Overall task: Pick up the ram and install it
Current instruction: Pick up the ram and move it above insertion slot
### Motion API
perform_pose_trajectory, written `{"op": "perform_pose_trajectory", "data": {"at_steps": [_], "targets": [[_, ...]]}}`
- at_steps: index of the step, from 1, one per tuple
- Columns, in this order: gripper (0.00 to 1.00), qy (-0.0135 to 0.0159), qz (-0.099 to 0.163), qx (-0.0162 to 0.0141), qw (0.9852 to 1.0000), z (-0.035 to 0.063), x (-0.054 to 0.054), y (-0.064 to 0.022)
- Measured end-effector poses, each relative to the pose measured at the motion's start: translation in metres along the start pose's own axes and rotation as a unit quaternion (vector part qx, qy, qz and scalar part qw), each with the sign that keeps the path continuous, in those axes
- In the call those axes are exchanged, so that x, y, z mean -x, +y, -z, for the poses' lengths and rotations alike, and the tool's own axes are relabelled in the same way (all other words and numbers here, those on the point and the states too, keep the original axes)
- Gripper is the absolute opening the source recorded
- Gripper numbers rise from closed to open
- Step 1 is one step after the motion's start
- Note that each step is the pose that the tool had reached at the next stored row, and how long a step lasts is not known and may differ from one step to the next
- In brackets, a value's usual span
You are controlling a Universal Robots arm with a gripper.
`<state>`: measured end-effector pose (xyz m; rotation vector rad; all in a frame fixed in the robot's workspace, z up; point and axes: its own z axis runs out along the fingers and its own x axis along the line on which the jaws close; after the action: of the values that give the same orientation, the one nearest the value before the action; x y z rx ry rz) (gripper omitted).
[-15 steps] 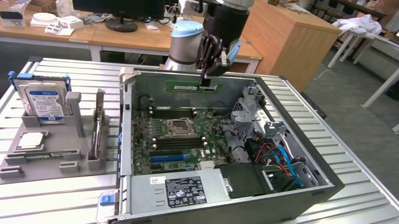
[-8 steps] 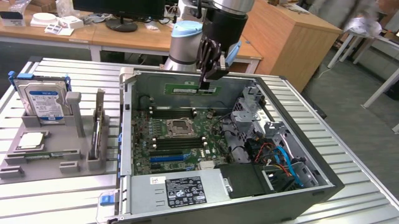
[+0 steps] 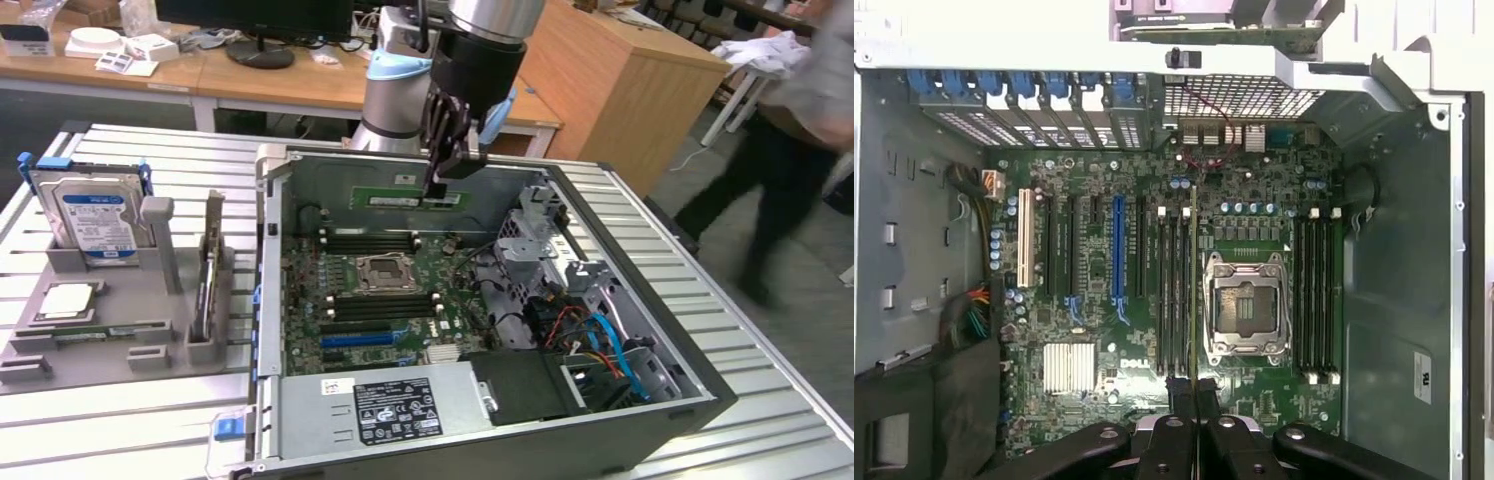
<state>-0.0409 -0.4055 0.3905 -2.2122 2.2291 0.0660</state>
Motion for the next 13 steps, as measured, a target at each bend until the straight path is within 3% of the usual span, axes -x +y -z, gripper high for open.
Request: {"op": "perform_pose_trajectory", "data": {"at_steps": [13], "targets": [[0.12, 0.0000, 0.000, 0.0000, 1.0000, -0.0151, 0.000, -0.0005]]}}
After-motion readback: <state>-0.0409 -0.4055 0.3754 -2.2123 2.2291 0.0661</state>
